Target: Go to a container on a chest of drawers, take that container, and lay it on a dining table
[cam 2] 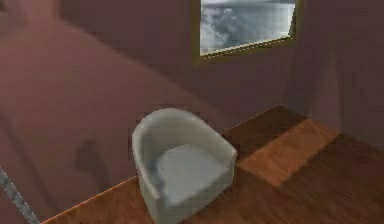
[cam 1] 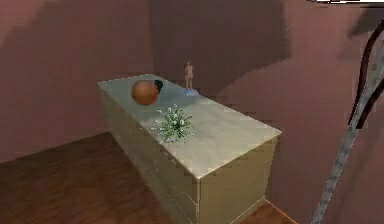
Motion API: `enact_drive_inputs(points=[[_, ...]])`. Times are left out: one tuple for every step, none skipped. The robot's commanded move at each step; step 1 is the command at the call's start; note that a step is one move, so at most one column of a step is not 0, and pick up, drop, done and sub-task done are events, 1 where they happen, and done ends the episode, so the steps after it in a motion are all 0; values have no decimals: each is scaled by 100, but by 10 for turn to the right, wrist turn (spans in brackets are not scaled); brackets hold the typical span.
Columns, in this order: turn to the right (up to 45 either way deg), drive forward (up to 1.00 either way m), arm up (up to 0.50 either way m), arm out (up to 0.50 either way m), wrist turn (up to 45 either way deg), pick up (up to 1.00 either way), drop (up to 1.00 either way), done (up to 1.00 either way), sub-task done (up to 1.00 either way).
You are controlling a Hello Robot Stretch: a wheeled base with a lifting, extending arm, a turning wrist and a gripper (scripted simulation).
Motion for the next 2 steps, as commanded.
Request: enact_drive_inputs(points=[[-360, 0, 0, 0, 0, 0, 0, 0, 0], [0, 100, 0, 0, 0, 0, 0, 0, 0]])
